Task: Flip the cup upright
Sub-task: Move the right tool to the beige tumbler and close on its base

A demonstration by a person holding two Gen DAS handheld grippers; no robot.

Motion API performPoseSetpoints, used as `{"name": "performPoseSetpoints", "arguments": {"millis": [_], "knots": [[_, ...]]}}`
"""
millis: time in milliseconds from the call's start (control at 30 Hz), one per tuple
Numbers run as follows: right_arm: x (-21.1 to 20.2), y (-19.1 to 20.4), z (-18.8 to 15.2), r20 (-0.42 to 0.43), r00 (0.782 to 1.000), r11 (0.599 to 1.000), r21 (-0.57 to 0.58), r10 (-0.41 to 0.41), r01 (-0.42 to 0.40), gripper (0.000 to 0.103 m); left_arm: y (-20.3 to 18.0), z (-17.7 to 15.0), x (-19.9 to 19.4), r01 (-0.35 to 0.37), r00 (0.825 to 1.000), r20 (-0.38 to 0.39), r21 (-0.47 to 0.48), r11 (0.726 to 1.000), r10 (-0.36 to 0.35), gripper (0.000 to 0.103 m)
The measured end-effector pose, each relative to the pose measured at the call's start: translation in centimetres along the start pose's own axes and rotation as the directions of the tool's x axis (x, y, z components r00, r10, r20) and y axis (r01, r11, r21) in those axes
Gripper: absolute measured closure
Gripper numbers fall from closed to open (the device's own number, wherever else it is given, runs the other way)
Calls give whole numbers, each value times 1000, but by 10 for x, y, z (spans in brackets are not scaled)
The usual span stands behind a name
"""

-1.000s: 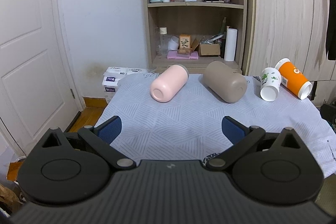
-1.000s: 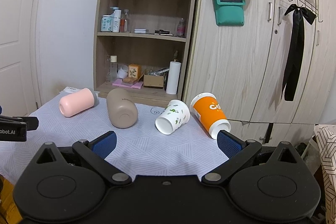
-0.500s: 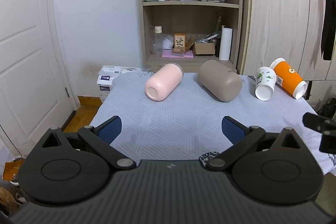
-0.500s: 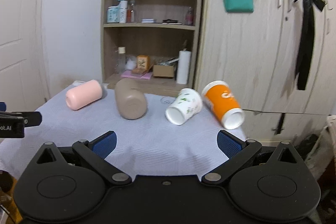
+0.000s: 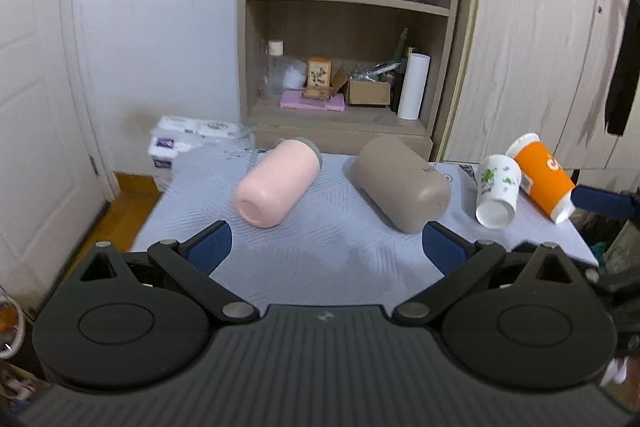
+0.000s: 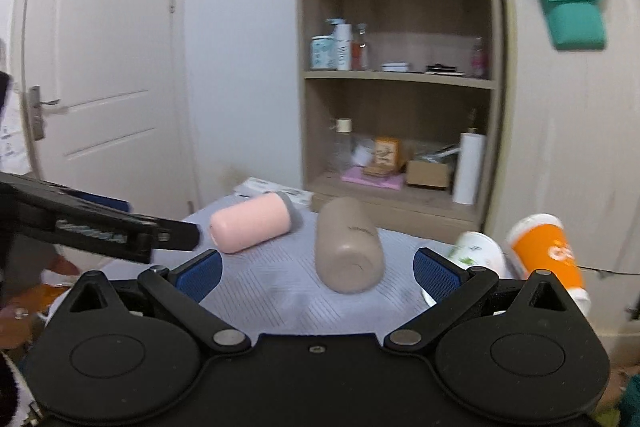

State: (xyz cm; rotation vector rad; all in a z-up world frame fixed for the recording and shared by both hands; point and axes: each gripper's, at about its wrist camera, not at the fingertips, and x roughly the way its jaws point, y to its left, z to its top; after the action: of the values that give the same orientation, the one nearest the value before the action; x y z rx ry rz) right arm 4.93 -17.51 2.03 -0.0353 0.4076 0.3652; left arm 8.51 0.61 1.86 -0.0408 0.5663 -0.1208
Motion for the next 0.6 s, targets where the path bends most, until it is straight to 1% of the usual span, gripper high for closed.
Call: {"name": "performPoseSetpoints", "arguments": {"millis": [33,133,267,367,433,533,600], "knots": [[8,-2,3,-24,1000,1000,-7,17,-17,0,1,1,9,2,1000,-14,-11,1000,-2,2],[29,-9,6,-81,996,999,-22,27,-29,0,0,5,35,8,999,-46,-45,999,-10,2],[59,-23,9,-157,985,998,-14,66,-69,0,-1,9,64,27,997,-74,-89,996,-33,2],[85,-34,13,-202,974,995,-1,99,-102,0,1,12,86,51,992,-104,-148,988,-67,2],[103,-38,15,-240,963,992,4,122,-125,0,3,14,99,65,988,-129,-185,981,-90,2],[128,-39,16,-293,947,991,-1,131,-137,0,3,13,113,72,983,-147,-213,974,-105,2],[138,-38,15,-311,942,990,-13,127,-138,0,4,13,119,75,982,-152,-228,971,-112,2]]}}
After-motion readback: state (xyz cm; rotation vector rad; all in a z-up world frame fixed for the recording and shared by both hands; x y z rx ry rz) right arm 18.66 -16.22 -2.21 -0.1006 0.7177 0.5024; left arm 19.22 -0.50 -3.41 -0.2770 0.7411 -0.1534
